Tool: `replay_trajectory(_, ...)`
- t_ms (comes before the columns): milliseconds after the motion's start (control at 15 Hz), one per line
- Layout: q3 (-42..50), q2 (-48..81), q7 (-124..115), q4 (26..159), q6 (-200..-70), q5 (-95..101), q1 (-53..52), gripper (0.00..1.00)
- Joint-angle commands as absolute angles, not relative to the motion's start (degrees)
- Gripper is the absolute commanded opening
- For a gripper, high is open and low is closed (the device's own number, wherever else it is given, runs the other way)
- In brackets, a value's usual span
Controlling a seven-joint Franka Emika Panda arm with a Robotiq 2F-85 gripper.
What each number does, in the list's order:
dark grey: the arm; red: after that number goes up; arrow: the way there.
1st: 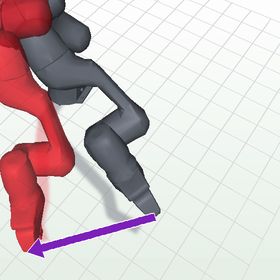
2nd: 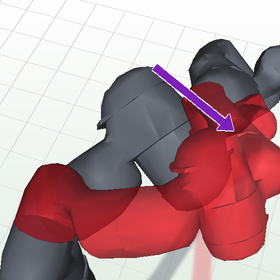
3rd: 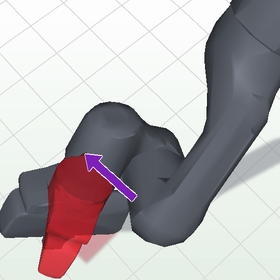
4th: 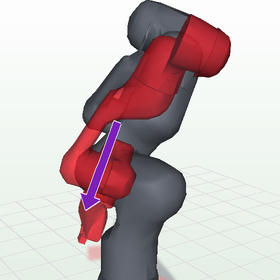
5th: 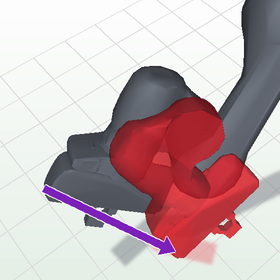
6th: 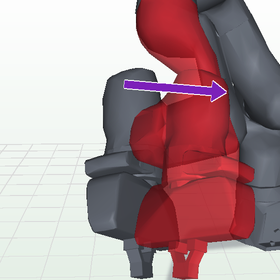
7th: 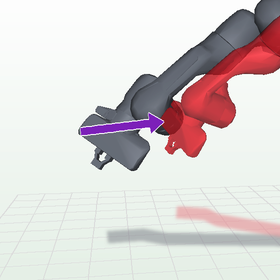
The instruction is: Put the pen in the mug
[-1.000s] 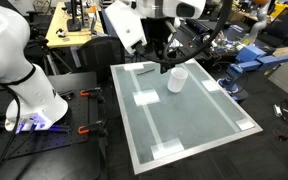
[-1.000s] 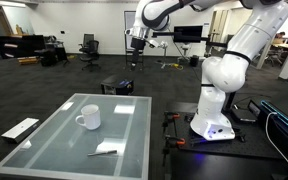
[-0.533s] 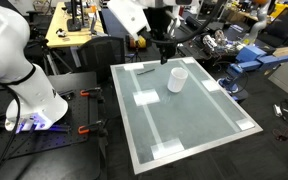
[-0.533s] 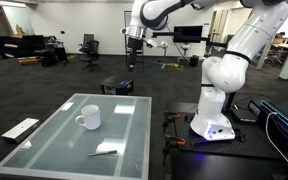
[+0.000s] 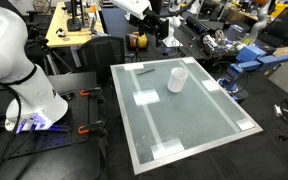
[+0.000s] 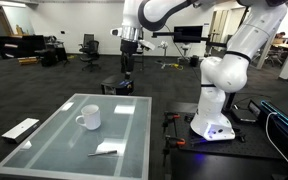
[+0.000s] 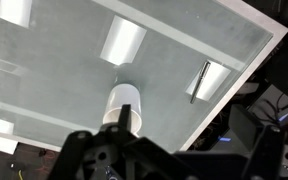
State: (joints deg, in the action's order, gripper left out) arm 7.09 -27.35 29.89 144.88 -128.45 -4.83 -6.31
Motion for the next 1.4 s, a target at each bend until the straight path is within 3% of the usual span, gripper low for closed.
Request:
replay_trajectory(0, 4.6, -24.9, 28.9, 144.1, -130.8, -6.0, -9.0, 1.0)
replay_trajectory(1333, -8.4, 6.6, 17.1, 137.0, -154.1, -8.1, -11.4, 1.0)
